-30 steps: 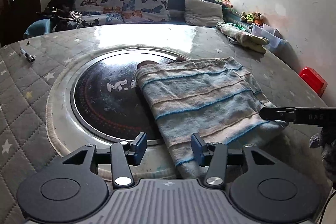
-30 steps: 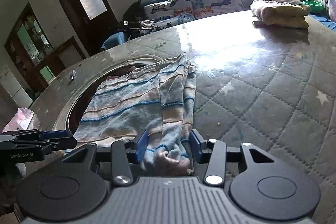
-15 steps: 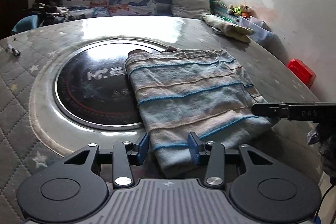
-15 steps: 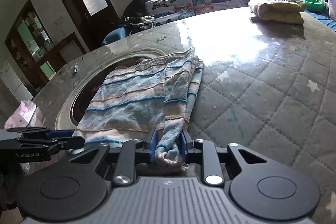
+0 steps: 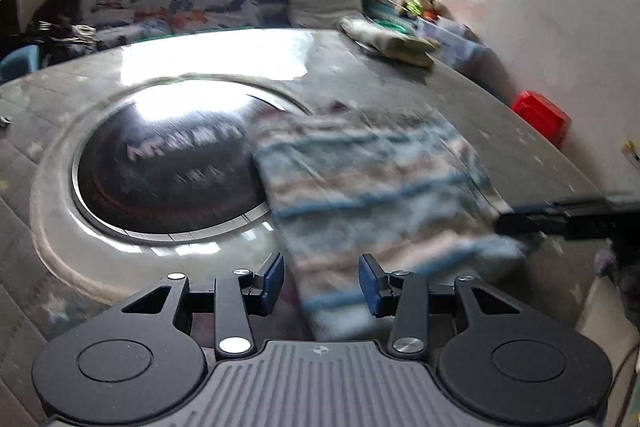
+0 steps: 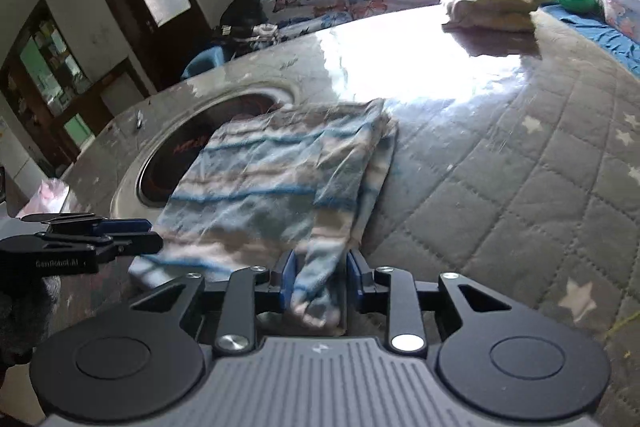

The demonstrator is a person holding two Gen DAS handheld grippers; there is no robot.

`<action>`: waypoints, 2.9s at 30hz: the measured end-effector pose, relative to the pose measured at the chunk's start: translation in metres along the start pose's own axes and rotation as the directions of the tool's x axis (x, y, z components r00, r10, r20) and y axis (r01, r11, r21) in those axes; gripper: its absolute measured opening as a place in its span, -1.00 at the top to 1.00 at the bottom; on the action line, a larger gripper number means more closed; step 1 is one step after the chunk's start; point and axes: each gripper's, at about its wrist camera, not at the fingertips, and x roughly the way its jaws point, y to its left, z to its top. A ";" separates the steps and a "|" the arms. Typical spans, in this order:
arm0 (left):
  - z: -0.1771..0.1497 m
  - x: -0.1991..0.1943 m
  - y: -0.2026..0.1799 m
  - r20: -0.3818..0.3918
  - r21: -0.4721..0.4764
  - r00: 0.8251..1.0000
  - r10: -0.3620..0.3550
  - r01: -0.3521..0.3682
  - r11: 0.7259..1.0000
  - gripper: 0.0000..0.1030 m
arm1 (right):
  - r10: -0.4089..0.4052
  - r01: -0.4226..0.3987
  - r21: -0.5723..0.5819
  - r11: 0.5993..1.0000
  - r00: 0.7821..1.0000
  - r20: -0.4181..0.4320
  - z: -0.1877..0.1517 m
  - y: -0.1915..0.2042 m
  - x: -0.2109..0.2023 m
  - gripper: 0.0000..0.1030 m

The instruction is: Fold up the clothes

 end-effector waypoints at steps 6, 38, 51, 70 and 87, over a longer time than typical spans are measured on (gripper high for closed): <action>0.021 0.018 0.010 0.010 -0.037 0.998 0.067 -0.066 0.997 0.11 | 0.014 -0.018 0.073 0.997 0.998 0.059 0.022 -0.020 0.017 0.37; 0.032 0.040 0.014 -0.042 -0.145 0.996 0.078 -0.083 0.986 0.09 | 0.108 -0.121 0.166 0.979 0.991 0.084 0.021 -0.039 0.050 0.17; 0.031 0.043 0.015 -0.044 -0.165 0.995 0.085 -0.092 0.982 0.04 | 0.115 -0.125 0.146 0.981 0.991 0.075 0.023 -0.040 0.051 0.05; 0.033 0.041 0.003 -0.046 -0.149 0.997 0.055 -0.062 0.987 0.73 | 0.132 -0.150 0.203 0.968 0.986 0.098 0.017 -0.042 0.052 0.66; 0.081 0.047 -0.049 0.024 -0.002 1.000 -0.013 0.013 1.000 0.82 | 0.044 -0.083 0.186 0.979 0.978 0.203 0.043 -0.060 0.008 0.71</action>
